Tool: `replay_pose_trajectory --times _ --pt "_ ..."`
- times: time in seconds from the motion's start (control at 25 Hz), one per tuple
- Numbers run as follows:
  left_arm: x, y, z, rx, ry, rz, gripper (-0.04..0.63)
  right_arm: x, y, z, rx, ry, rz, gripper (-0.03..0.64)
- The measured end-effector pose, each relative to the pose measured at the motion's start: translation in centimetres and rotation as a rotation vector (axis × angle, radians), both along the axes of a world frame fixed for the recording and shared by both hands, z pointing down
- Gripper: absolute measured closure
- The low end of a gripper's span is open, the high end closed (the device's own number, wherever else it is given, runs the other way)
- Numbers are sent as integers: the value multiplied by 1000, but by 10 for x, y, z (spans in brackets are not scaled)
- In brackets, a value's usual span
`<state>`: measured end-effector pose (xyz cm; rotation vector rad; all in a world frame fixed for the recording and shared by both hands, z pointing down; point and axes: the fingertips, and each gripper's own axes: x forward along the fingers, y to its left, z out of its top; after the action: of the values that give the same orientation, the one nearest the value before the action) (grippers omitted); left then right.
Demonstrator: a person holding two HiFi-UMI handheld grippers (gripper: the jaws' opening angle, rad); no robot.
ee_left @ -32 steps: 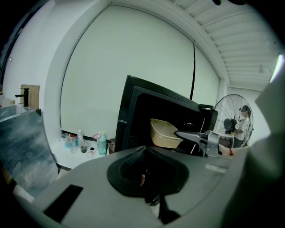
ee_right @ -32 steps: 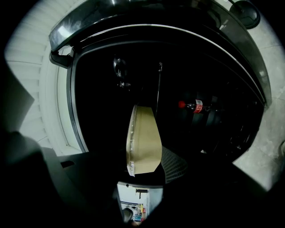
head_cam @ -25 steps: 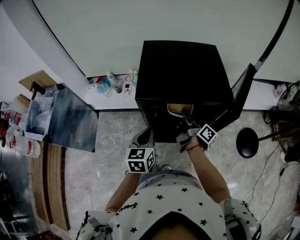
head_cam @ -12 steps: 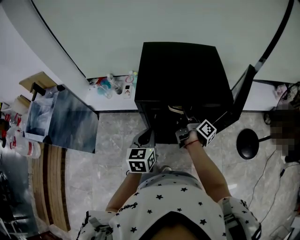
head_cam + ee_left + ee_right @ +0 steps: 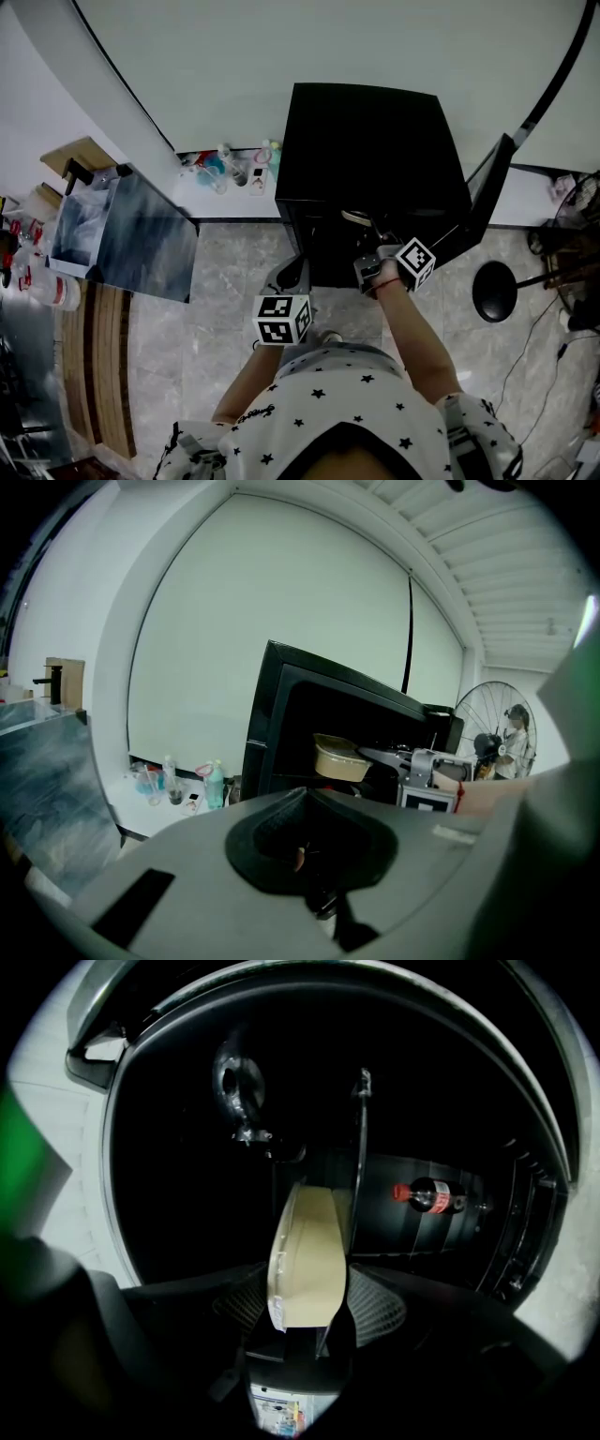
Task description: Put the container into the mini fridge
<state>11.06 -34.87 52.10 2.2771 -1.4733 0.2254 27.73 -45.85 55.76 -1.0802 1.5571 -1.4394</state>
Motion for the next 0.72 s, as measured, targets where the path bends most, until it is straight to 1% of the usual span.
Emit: replay_pose_trajectory --times 0.16,0.2,0.32,0.56,0.72 --pt "-5 5 0 -3 5 -9 583 -3 2 -4 23 19 -9 336" --pt "-6 7 0 -4 6 -9 583 -4 3 -5 24 26 -13 317" --pt "-9 13 1 -3 5 -6 583 -8 11 -2 19 48 -21 285" --pt "-16 28 -1 7 9 3 583 -13 39 0 11 71 -26 281" --pt "-26 41 -3 13 12 4 583 -23 60 -12 48 154 -36 282"
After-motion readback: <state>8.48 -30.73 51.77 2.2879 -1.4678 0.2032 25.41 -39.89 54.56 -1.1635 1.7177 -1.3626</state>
